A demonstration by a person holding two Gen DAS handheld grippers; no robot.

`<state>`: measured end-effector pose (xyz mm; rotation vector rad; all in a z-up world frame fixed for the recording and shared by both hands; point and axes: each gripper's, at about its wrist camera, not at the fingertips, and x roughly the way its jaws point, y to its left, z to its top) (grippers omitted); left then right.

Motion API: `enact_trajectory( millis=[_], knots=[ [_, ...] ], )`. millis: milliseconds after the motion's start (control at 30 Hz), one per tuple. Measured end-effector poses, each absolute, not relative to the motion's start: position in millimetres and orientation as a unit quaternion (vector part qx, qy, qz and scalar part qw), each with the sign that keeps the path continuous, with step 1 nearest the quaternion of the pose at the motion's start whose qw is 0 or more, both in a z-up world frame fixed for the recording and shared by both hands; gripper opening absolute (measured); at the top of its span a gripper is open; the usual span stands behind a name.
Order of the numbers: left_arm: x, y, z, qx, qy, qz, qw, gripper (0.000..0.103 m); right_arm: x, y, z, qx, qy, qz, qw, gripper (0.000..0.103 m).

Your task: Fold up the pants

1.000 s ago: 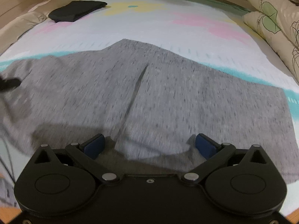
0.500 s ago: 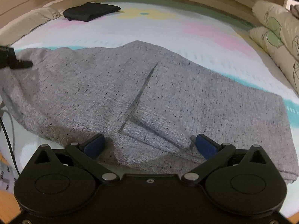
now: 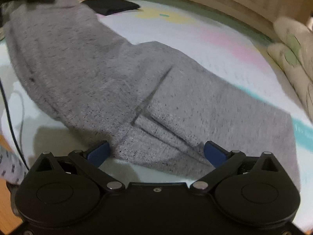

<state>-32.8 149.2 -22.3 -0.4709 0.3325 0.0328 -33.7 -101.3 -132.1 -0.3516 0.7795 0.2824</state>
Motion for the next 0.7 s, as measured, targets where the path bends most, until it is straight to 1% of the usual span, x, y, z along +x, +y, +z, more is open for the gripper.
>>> enact_trajectory(
  millis=[167,300,500,633,700],
  knots=[
    [-33,129,-4,-0.208,0.147,-0.006,0.967,0.02,-25,-130,-89,-0.106,0.355,0.127,0.92,0.102],
    [-33,98,14,-0.17,0.135,-0.036,0.976,0.02,6,-172,-62,-0.037,0.379,0.086,0.921,0.102],
    [-22,34,25,-0.126,0.134,-0.078,0.98,0.02,52,-238,-60,0.01,0.447,-0.003,0.894,0.102],
    [-4,-27,18,-0.114,0.149,-0.122,0.975,0.02,57,-275,-58,0.034,0.447,-0.047,0.893,0.102],
    [12,-66,5,-0.09,0.175,-0.15,0.969,0.021,53,-294,-52,0.063,0.435,-0.059,0.896,0.102]
  ],
)
